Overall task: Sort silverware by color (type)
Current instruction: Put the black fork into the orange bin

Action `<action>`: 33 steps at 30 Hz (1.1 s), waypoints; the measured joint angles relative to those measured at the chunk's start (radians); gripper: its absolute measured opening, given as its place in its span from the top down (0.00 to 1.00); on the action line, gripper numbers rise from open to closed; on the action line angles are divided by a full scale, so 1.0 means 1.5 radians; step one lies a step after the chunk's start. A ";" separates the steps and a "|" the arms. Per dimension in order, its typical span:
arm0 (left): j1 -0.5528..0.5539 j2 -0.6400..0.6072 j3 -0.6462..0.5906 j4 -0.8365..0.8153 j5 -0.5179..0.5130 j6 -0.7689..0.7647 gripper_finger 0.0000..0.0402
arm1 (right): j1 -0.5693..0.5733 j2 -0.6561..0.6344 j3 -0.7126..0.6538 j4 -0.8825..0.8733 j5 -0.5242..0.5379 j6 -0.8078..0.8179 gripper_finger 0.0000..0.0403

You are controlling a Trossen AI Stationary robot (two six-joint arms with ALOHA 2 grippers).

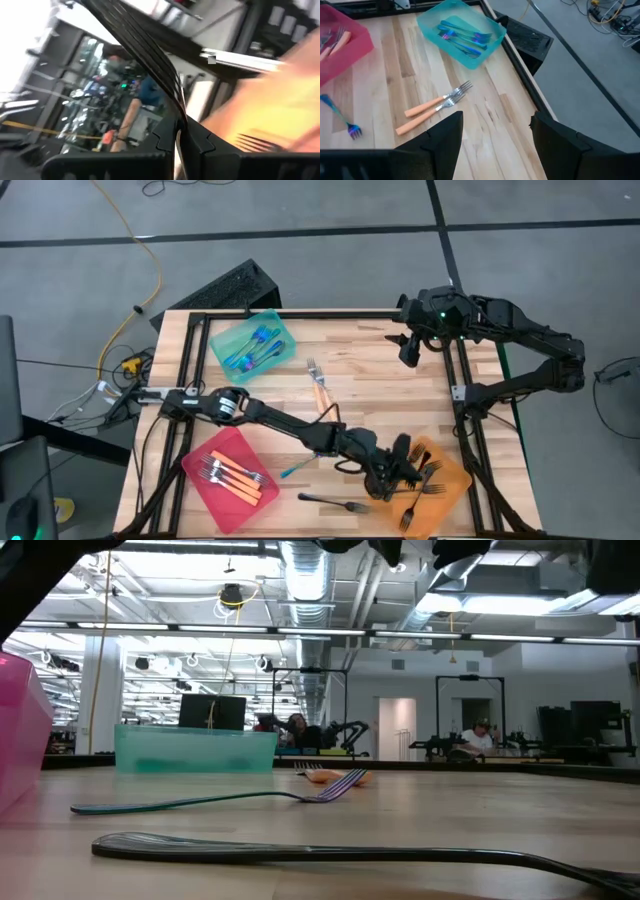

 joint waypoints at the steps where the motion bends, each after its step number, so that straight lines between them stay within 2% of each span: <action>1: -0.003 0.002 -0.003 -0.006 0.003 0.008 1.00 | 0.003 0.000 0.000 0.000 0.000 0.002 0.37; 10: -0.010 0.003 -0.003 -0.081 0.070 0.075 1.00 | 0.017 0.000 0.000 0.000 0.000 0.018 0.37; 15: -0.017 0.035 0.000 -0.079 0.035 0.172 1.00 | 0.024 0.001 0.000 0.004 0.002 0.022 0.37; 20: -0.018 0.065 0.019 -0.044 0.029 0.191 1.00 | 0.027 0.001 0.000 0.010 0.002 0.022 0.37; 30: -0.007 0.065 0.020 -0.090 0.014 0.234 1.00 | 0.027 0.001 0.000 0.011 0.002 0.012 0.37; 33: 0.001 0.084 0.021 -0.070 0.005 0.256 1.00 | 0.027 0.001 0.000 0.016 0.002 0.009 0.37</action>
